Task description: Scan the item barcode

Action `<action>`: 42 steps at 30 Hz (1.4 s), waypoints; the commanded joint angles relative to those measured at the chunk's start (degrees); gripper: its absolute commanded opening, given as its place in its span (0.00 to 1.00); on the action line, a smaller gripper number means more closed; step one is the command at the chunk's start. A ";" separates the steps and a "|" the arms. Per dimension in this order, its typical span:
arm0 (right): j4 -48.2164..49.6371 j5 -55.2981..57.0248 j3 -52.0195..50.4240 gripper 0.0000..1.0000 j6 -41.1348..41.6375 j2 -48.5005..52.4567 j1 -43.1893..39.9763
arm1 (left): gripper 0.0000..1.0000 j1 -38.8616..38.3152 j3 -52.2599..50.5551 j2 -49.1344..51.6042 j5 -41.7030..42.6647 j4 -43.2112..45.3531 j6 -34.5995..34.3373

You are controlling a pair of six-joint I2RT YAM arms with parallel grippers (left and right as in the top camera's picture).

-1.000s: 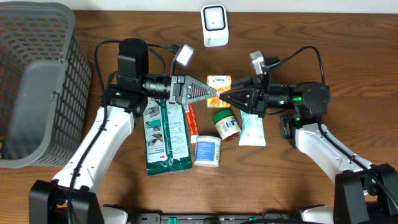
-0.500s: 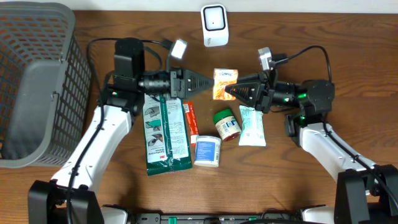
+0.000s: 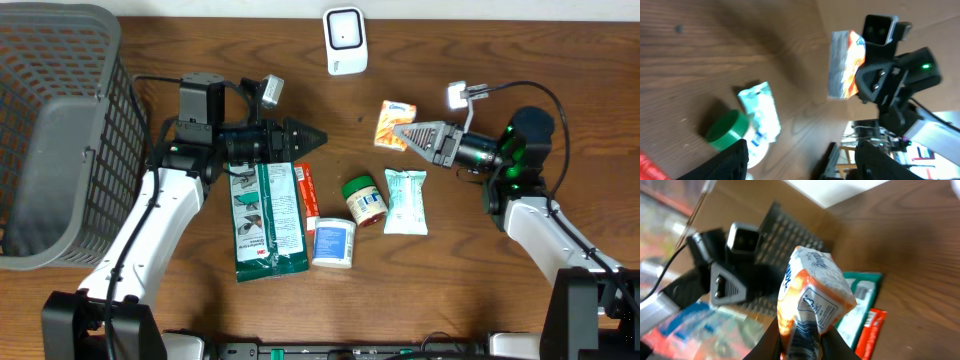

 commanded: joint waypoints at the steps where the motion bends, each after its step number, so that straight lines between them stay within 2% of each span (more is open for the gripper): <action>1: -4.17 7.15 0.28 0.03 -4.13 -0.09 -0.98 | 0.68 0.13 -0.13 0.44 -4.24 -1.20 3.91; 10: -33.55 30.56 3.21 0.01 -21.29 -1.42 -0.20 | 0.68 0.13 -0.13 0.44 -5.25 -3.13 4.76; 15: -61.90 48.37 14.10 0.01 -31.19 -7.04 0.61 | 0.68 0.13 -0.13 0.44 -10.45 -6.67 6.49; 19: -81.61 62.34 23.43 0.02 -34.25 -8.07 2.54 | 0.68 0.11 -0.13 0.44 -13.94 -8.44 6.47; 22: -90.07 68.78 24.52 0.02 -34.21 -7.50 4.09 | 0.68 0.11 -0.13 0.44 -16.06 -9.35 6.47; 28: -89.90 70.36 21.07 0.02 -34.25 -3.96 4.61 | 0.68 0.07 -0.13 0.44 -22.12 -10.95 6.47; 32: -87.14 69.77 20.33 0.02 -35.58 0.33 4.72 | 0.68 0.07 -0.13 0.44 -22.56 -11.43 6.47; 36: -84.80 67.87 20.33 0.08 -38.32 4.94 5.64 | 0.68 0.09 -0.13 0.44 -22.56 -11.43 6.47; 42: -84.19 67.95 20.33 0.51 -38.34 8.83 6.23 | 0.68 0.07 -0.13 0.44 -22.62 -11.45 6.54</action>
